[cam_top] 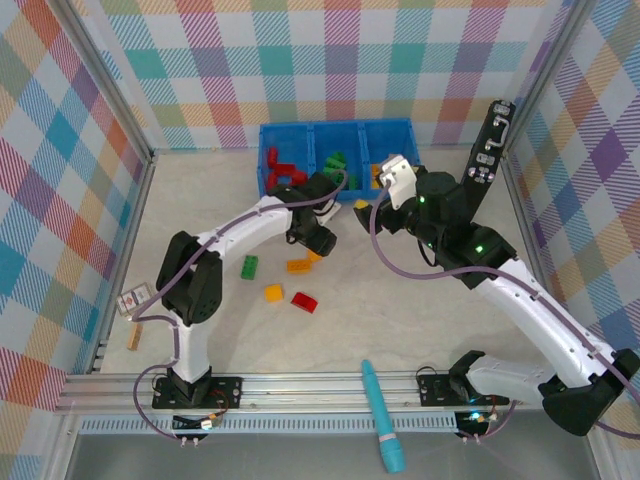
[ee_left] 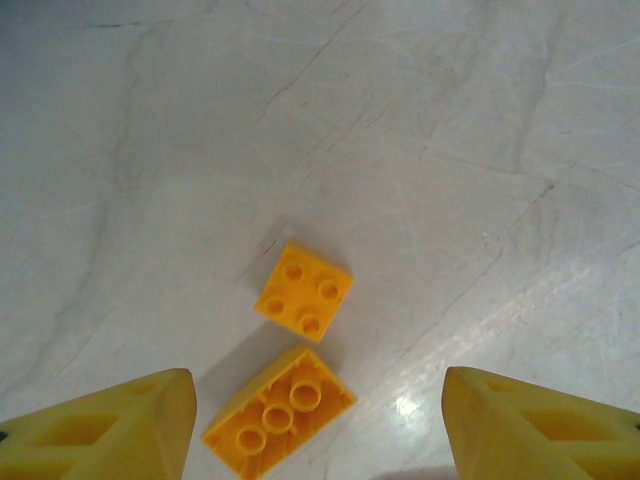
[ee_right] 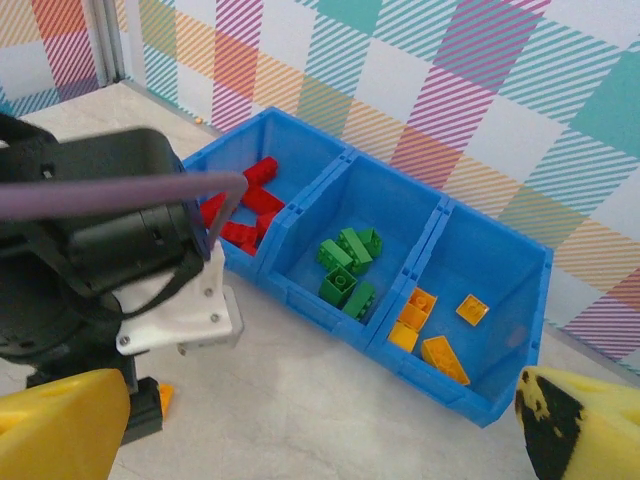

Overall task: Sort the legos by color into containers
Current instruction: Pick up the lego from the center of the table.

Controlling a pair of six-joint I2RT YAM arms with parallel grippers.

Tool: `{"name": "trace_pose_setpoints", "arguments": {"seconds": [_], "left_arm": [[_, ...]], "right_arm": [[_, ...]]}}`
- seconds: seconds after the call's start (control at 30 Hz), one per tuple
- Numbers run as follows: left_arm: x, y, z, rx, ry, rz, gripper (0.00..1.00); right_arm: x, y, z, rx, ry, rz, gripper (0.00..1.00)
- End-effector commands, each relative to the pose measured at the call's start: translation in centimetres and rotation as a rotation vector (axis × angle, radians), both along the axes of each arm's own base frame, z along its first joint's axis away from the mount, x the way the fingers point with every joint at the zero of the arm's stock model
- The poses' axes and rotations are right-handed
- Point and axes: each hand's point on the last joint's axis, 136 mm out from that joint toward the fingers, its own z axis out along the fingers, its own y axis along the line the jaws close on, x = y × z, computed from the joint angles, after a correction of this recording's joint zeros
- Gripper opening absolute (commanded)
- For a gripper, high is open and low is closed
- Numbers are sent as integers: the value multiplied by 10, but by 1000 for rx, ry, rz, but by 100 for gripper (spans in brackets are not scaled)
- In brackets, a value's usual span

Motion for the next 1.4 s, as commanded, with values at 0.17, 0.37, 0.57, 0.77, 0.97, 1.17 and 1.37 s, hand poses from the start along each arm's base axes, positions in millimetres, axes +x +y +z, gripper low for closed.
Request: {"name": "trace_pose_setpoints", "arguments": {"seconds": [0.17, 0.37, 0.57, 0.77, 0.97, 1.17, 1.37], "left_arm": [[9, -9, -28, 14, 20, -10, 66], [12, -3, -46, 55, 42, 10, 66], [15, 8, -61, 87, 72, 50, 66], [22, 13, -70, 89, 80, 77, 66], [23, 8, -78, 67, 108, 76, 66], [16, 6, -87, 62, 152, 68, 64], [11, 8, -92, 71, 182, 71, 51]], "right_arm": [[0, -13, 27, 44, -60, -34, 99], [3, -14, 25, 43, -54, -41, 99], [9, -14, 18, 39, -39, -47, 99], [13, -14, 15, 41, -24, -50, 99], [15, -14, 13, 40, -12, -52, 99], [18, -13, 13, 37, -6, -52, 99], [20, -13, 13, 38, -5, -57, 99]]}}
